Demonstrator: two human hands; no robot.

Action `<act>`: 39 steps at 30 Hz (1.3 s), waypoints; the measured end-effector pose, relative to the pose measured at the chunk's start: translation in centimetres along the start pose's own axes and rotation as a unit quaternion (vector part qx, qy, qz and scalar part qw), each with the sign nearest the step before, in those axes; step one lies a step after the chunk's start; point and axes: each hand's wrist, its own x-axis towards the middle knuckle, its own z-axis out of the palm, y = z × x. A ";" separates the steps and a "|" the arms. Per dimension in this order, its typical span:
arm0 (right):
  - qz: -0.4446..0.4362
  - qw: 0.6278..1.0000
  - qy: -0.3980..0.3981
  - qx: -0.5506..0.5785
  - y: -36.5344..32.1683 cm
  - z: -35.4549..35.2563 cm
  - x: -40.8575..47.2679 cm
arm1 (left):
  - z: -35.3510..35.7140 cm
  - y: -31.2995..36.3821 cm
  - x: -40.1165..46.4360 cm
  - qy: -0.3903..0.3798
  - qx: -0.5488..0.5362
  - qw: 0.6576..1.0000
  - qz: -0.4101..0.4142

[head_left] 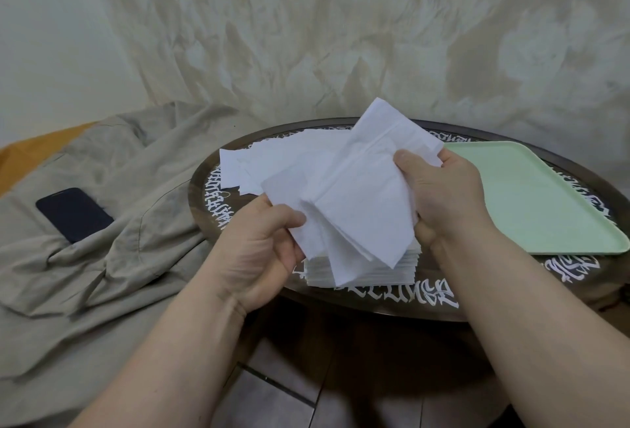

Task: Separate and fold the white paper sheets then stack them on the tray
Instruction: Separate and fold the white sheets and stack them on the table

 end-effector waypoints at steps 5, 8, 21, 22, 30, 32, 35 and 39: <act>0.016 0.999 0.019 0.032 0.4 -0.1 0.3 | 0.7 -1.0 -0.1 -0.044 0.068 0.997 0.007; 0.028 0.999 0.009 0.033 0.5 -0.1 0.3 | 1.1 -1.5 -0.1 -0.020 0.083 0.996 0.026; 0.045 0.998 -0.019 0.040 0.2 -0.2 0.2 | 0.7 -0.6 0.5 0.119 0.049 0.989 0.073; 0.046 0.998 -0.016 0.043 0.2 -0.2 0.3 | 0.5 -0.5 0.6 0.133 0.045 0.987 0.077; 0.108 0.981 -0.154 0.047 -0.9 -0.4 -0.2 | -1.2 0.3 1.4 0.176 0.013 0.983 0.056; 0.147 0.957 -0.247 0.042 -1.3 -0.3 -0.8 | -1.6 0.4 1.6 0.162 0.028 0.986 0.039; 0.143 0.951 -0.271 -0.034 -0.8 0.0 -1.3 | -1.3 0.4 1.5 0.136 0.038 0.990 0.018; 0.079 0.956 -0.229 -0.166 0.2 0.2 -1.4 | -0.7 0.4 1.0 0.107 0.035 0.993 0.029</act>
